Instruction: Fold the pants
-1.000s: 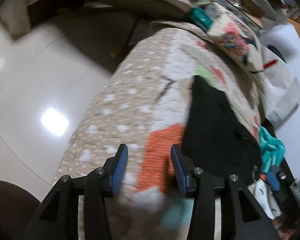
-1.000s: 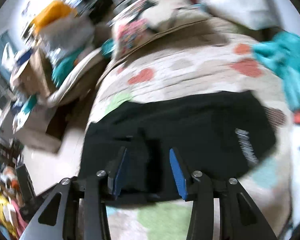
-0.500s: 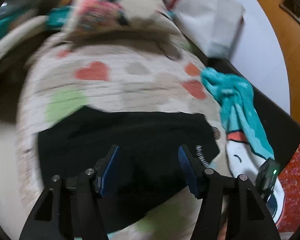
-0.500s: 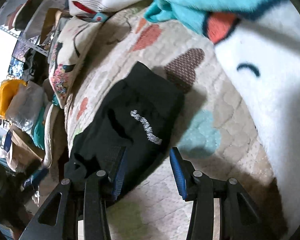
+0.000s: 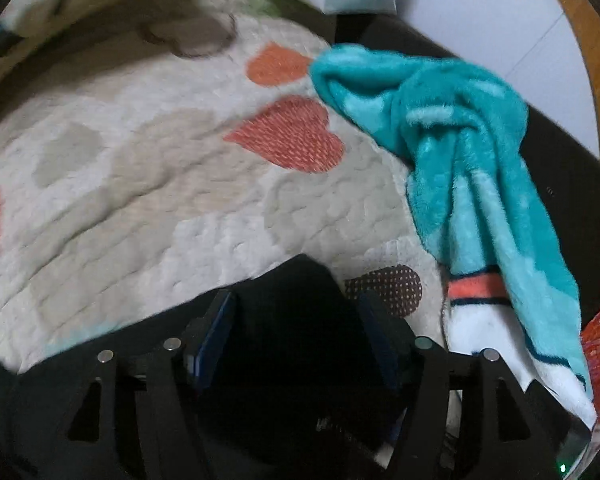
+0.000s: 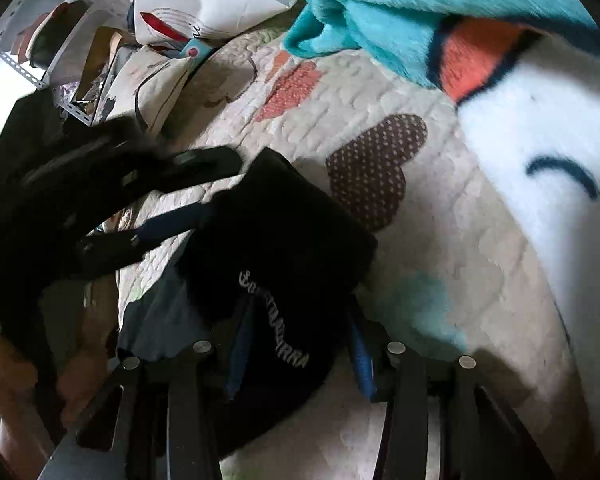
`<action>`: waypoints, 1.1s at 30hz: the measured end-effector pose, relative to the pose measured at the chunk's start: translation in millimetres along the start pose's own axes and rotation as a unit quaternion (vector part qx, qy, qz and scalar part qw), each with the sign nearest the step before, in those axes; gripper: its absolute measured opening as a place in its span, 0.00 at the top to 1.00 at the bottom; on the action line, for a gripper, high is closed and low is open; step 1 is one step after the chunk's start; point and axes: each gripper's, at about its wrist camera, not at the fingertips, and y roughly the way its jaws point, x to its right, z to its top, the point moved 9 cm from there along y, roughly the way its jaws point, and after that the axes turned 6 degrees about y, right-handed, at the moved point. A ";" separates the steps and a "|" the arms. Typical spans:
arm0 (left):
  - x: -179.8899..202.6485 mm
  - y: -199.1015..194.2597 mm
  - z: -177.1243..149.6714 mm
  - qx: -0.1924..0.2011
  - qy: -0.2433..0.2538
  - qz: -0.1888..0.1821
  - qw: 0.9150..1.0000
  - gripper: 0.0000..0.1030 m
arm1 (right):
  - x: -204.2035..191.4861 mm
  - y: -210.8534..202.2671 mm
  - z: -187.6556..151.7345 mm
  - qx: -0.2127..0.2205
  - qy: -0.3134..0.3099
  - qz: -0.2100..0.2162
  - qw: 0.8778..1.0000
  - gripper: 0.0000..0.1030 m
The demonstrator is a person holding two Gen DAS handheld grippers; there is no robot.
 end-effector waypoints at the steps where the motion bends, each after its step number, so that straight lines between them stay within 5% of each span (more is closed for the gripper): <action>1: -0.2 7.0 1.3 -0.006 0.001 0.002 1.000 0.38 | 0.0 1.0 1.1 0.001 0.001 0.001 1.000 0.53; 4: 4.1 15.7 0.6 -0.018 0.026 0.020 0.999 0.37 | -2.5 3.4 3.0 0.000 -0.003 0.000 1.000 0.51; 6: 4.5 11.5 -2.6 -0.019 0.041 0.037 0.998 0.66 | -6.5 4.5 2.6 -0.007 -0.013 -0.004 1.000 0.52; 8: -0.3 3.5 -6.2 -0.014 0.038 0.034 0.999 0.78 | -12.2 6.3 -0.2 -0.023 -0.020 0.003 1.000 0.75; 9: -3.8 -3.9 -8.3 -0.008 0.027 0.024 0.999 0.81 | -15.2 6.8 -2.0 -0.030 -0.020 0.009 0.999 0.77; 18: -34.9 -101.8 -29.1 0.084 -0.062 -0.029 0.994 0.83 | -97.9 -27.6 -20.3 0.000 -0.142 0.059 0.988 0.81; 26: -103.9 -186.3 -89.0 0.174 -0.175 -0.065 0.967 0.82 | -179.3 -38.5 -86.7 -0.010 -0.304 0.086 0.949 0.82; 33: -168.0 -194.6 -152.6 0.211 -0.289 -0.112 0.927 0.82 | -209.0 -10.4 -153.6 -0.046 -0.409 0.074 0.908 0.82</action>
